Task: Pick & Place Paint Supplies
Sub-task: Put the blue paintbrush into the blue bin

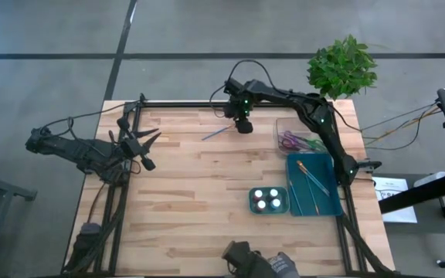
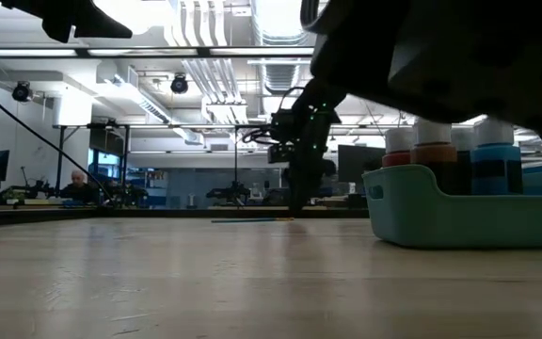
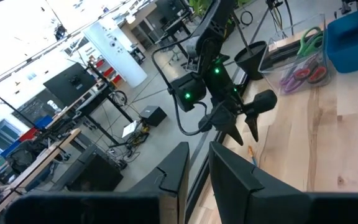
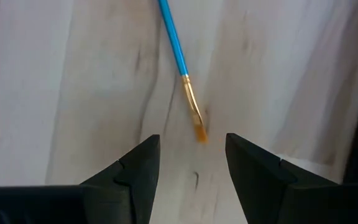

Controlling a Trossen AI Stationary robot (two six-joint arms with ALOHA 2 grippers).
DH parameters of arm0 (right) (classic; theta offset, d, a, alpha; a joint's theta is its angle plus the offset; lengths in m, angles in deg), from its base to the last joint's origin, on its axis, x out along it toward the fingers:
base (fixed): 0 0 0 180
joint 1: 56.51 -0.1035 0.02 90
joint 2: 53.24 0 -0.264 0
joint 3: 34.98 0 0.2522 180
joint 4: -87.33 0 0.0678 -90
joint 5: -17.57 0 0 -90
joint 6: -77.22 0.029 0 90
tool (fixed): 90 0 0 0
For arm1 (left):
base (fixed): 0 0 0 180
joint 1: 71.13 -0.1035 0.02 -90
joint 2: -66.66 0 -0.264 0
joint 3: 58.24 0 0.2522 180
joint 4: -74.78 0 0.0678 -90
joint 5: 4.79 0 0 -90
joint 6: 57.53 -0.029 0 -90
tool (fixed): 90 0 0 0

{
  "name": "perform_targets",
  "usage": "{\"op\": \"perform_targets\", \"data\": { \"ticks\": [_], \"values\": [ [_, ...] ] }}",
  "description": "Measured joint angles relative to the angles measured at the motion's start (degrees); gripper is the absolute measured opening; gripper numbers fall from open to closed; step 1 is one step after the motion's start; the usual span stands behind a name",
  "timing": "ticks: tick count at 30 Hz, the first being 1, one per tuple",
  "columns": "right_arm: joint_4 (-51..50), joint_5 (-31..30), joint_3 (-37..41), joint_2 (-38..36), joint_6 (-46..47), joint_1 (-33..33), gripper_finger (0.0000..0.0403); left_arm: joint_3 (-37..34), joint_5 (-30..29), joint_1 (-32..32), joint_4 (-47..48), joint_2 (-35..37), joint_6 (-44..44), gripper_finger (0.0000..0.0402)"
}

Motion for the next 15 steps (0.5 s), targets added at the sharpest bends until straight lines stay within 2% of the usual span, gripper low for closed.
{"op": "perform_targets", "data": {
  "ticks": [15],
  "values": [
    [3.6,1.1,3.8,0.0,-2.5,-0.2,0.018,0.0,0.0,0.0,-0.2,0.0,0.1,0.0068]
  ]
}}
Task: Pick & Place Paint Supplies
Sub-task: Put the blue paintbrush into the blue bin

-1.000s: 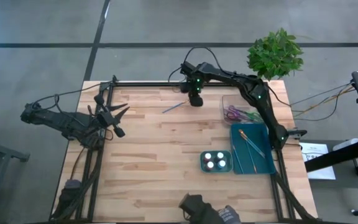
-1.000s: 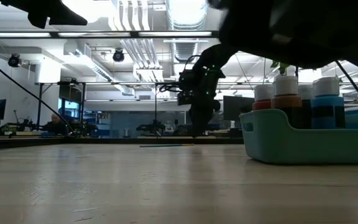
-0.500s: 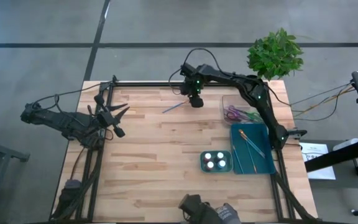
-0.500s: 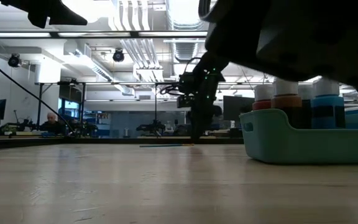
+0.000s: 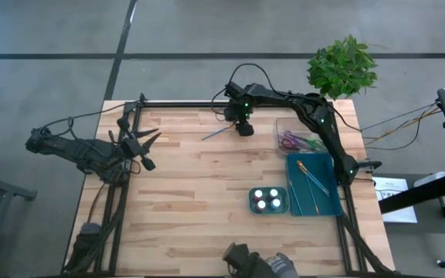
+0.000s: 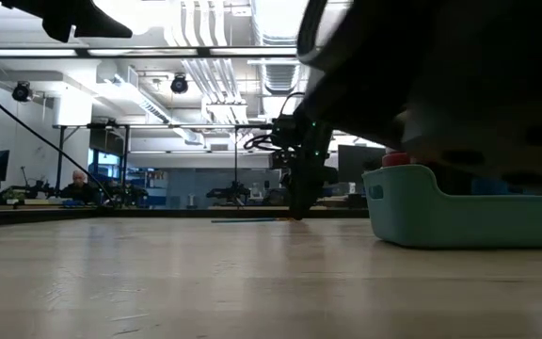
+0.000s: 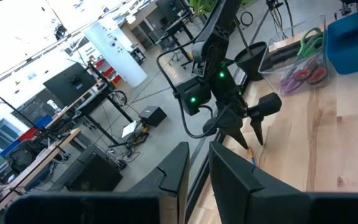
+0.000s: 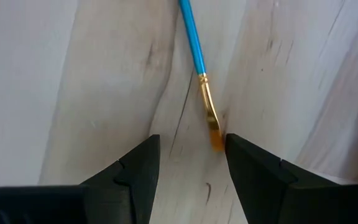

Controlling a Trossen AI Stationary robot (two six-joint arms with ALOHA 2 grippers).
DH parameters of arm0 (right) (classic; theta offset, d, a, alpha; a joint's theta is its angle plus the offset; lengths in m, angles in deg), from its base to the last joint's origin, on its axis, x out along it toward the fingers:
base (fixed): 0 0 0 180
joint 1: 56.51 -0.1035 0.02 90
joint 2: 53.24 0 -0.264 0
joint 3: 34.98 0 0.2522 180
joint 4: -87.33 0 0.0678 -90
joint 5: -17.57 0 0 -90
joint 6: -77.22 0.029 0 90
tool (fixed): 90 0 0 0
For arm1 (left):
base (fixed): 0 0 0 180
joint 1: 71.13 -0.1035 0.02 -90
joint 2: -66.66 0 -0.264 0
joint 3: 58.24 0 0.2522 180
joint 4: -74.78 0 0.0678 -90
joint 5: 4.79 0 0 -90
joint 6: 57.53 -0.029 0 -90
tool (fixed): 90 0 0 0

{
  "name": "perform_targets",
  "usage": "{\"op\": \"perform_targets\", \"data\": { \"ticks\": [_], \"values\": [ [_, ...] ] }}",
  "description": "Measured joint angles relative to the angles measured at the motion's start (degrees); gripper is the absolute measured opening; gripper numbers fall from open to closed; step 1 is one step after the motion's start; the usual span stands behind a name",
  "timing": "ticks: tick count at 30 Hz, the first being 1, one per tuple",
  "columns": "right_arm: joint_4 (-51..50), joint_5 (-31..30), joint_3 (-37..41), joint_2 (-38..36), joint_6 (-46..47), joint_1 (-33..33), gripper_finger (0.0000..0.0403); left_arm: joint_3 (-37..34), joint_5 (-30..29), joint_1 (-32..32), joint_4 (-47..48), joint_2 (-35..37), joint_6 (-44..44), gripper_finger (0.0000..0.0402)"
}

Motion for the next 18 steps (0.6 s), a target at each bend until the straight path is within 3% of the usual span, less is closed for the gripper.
{"op": "perform_targets", "data": {
  "ticks": [18],
  "values": [
    [0.3,2.3,0.6,0.4,-0.3,-0.8,0.0175,0.0,0.0,0.0,0.0,0.0,0.0,0.0068]
  ]
}}
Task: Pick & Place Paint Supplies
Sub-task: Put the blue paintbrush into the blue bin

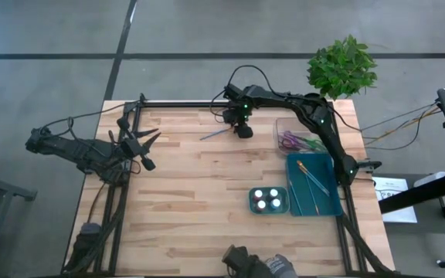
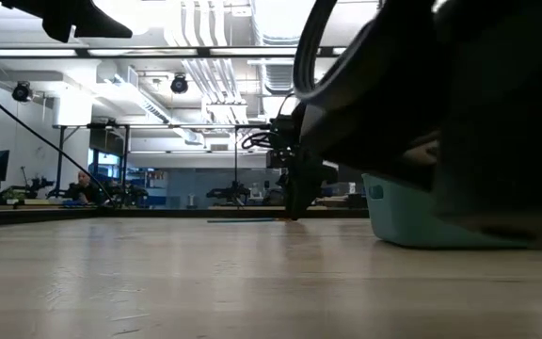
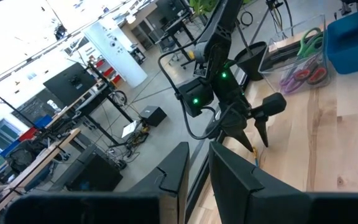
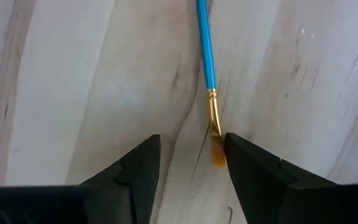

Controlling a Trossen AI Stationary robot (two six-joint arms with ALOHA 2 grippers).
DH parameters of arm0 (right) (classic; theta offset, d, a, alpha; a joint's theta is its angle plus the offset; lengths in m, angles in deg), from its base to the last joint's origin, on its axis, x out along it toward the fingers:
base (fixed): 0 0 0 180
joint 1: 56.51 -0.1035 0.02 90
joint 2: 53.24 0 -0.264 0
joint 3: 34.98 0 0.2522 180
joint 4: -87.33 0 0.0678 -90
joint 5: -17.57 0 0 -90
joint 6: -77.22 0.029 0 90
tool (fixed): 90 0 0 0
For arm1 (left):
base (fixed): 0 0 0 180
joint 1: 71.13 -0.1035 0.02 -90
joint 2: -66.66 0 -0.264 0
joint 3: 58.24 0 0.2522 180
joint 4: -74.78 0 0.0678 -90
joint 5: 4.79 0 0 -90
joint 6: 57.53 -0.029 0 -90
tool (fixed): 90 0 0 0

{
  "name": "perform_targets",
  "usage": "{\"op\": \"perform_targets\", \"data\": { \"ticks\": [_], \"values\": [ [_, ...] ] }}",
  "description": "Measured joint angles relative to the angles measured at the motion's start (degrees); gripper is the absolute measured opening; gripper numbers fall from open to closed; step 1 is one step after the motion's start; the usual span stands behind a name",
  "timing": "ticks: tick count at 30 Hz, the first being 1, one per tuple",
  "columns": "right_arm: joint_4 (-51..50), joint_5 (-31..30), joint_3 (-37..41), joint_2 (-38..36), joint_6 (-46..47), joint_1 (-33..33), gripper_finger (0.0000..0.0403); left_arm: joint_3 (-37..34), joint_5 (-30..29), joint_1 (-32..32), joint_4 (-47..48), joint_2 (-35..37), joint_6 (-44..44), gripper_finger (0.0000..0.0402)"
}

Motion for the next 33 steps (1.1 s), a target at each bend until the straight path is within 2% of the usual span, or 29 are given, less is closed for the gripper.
{"op": "perform_targets", "data": {
  "ticks": [4,11,21,29,33],
  "values": [
    [0.6,-0.4,0.1,0.0,0.0,0.0,0.0135,0.0,0.0,0.0,0.0,0.0,0.0,0.0068],
    [0.4,-1.7,0.1,0.1,1.1,0.2,0.002,0.0,0.0,0.0,0.1,0.0,0.0,0.0068],
    [-5.3,-2.5,0.2,-2.8,4.5,-0.5,0.0008,0.0,0.0,0.0,0.0,0.0,0.0,0.0068],
    [-7.0,-2.4,2.6,-13.4,10.2,-4.1,0.0008,0.0,0.0,0.0,0.0,0.0,0.0,0.0068],
    [-6.9,-2.7,7.0,-21.5,15.7,-6.7,0.0008,0.0,0.0,0.0,0.0,0.0,0.1,0.0068]
  ]
}}
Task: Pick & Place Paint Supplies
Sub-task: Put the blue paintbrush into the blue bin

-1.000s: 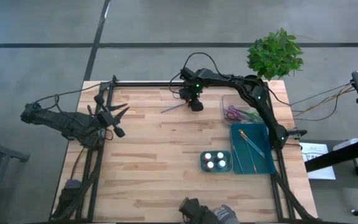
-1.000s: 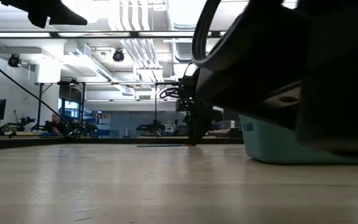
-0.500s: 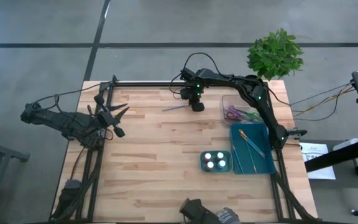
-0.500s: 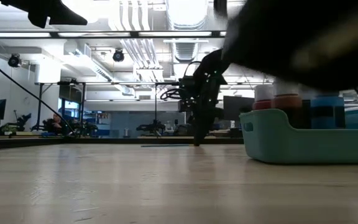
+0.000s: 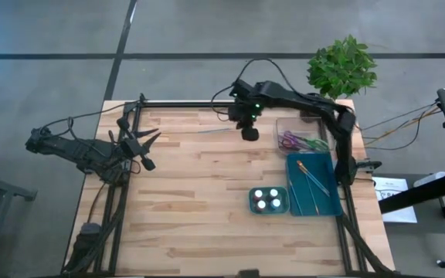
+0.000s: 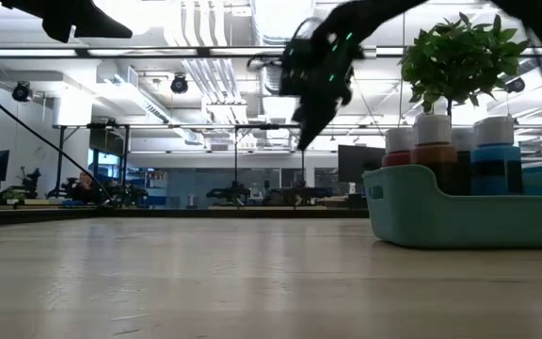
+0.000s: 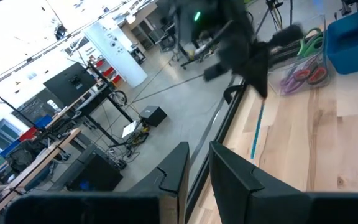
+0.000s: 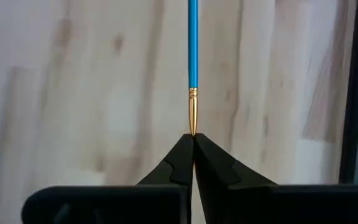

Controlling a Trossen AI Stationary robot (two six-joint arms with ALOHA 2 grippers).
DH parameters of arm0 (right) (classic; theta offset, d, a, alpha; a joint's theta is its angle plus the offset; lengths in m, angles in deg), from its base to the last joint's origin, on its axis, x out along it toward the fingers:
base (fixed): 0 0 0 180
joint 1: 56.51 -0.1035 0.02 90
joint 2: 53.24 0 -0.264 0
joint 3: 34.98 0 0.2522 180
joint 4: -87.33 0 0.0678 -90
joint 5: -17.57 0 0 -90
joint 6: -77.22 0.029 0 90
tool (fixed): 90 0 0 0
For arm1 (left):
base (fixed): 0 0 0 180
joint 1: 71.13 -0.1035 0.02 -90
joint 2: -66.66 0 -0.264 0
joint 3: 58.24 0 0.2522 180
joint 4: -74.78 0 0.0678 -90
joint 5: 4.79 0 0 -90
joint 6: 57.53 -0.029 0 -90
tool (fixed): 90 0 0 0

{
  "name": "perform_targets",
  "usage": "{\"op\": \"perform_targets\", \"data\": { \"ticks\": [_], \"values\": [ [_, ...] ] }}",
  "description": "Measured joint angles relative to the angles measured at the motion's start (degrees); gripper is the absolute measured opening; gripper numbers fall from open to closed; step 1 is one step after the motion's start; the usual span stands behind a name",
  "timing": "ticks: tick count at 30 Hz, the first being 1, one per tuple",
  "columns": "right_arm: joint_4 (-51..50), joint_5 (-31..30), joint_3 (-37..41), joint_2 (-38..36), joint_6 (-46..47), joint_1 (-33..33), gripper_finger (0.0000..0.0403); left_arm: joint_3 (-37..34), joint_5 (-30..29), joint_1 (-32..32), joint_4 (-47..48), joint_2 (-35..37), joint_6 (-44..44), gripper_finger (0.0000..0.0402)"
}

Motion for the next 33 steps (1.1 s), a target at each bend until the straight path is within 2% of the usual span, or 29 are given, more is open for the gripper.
{"op": "perform_targets", "data": {
  "ticks": [9,17,21,28,33],
  "values": [
    [-0.8,-6.4,21.2,-20.5,18.5,-8.5,0.0008,0.0,0.4,0.0,0.0,0.0,0.0,0.0068],
    [-0.8,-15.1,36.8,-40.4,42.9,-19.9,0.0008,0.0,0.4,0.0,-0.7,0.0,0.2,0.0068],
    [-0.8,-18.0,43.1,-48.0,55.9,-26.7,0.0008,0.0,0.4,0.0,-1.2,0.0,0.1,0.0068],
    [-3.7,-20.6,50.9,-54.2,75.2,-39.2,0.0008,0.0,0.5,0.0,-4.6,0.0,-2.0,0.0068],
    [-7.9,-20.6,52.2,-55.8,85.9,-47.0,0.0008,0.0,0.6,0.0,-7.2,0.0,-3.9,0.0068]
  ]
}}
